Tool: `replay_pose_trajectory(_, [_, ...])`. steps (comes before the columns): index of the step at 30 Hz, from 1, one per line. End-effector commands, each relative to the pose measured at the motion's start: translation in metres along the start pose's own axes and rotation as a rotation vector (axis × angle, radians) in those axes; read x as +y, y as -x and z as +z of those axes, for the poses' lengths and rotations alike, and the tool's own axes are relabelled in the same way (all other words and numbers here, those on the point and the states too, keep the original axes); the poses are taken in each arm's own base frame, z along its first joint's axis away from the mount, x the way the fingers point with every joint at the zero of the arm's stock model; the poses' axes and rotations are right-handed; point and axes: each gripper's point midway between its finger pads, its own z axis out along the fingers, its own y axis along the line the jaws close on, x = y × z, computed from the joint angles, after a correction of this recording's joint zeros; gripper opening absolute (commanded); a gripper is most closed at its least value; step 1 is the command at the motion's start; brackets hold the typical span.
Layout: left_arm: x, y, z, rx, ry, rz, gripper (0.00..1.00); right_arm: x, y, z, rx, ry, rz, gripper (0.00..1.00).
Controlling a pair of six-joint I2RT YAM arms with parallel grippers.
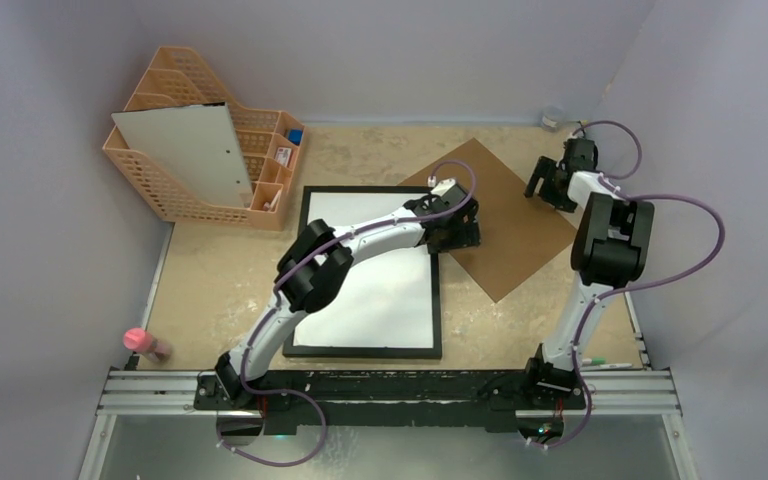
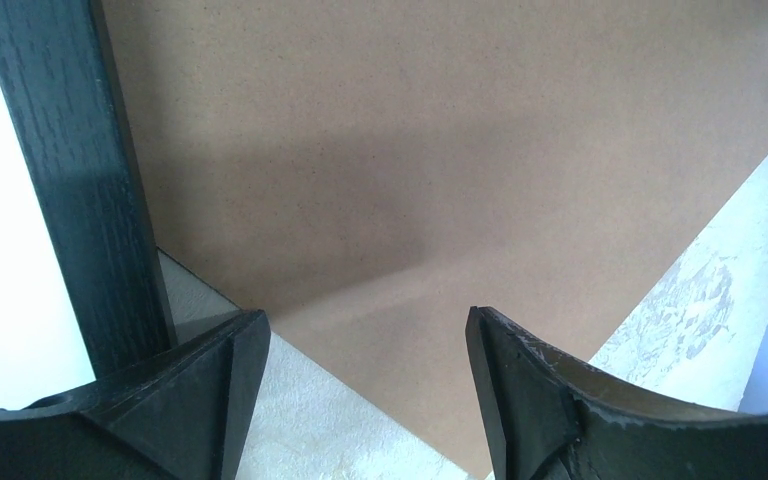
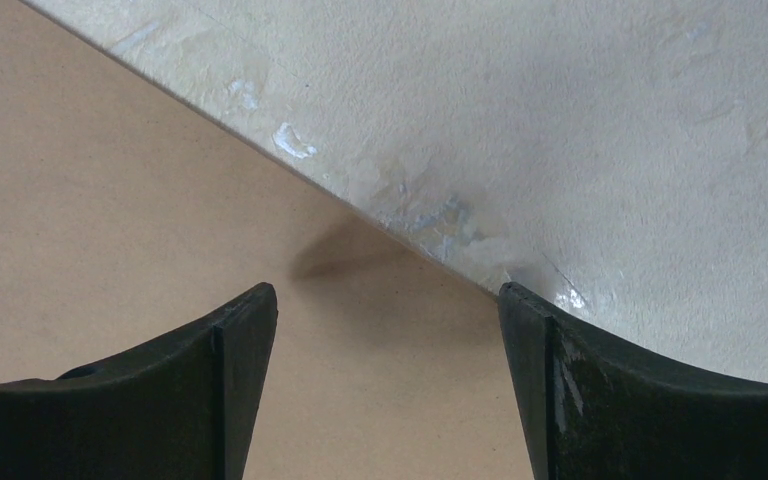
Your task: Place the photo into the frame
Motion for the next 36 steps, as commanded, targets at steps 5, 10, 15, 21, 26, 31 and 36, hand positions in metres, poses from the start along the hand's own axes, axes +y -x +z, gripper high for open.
replay_pose_trajectory(5, [0.047,-0.037,0.014,0.104,0.142,0.042,0.77,-0.007,-0.11,-0.011,0.304,-0.049,0.13,0.83])
replay_pose_trajectory(10, [0.05,-0.038,0.033,0.136,0.111,0.123,0.77,-0.011,-0.143,-0.029,0.348,-0.052,0.211,0.83])
replay_pose_trajectory(15, [0.041,-0.055,0.044,0.24,-0.028,0.134,0.76,-0.008,-0.167,-0.052,0.359,-0.022,0.319,0.81])
replay_pose_trajectory(21, [0.032,-0.041,0.05,0.248,-0.118,0.169,0.76,0.003,-0.198,-0.078,0.38,0.03,0.402,0.8])
replay_pose_trajectory(26, [0.037,-0.033,0.059,0.27,-0.137,0.196,0.76,0.018,-0.222,-0.098,0.432,0.131,0.426,0.79])
replay_pose_trajectory(31, [0.038,-0.025,0.066,0.272,-0.162,0.218,0.76,0.018,-0.225,-0.116,0.414,0.13,0.426,0.79])
replay_pose_trajectory(36, [0.044,-0.012,0.067,0.25,-0.138,0.211,0.76,0.017,-0.224,-0.125,0.389,0.13,0.434,0.79])
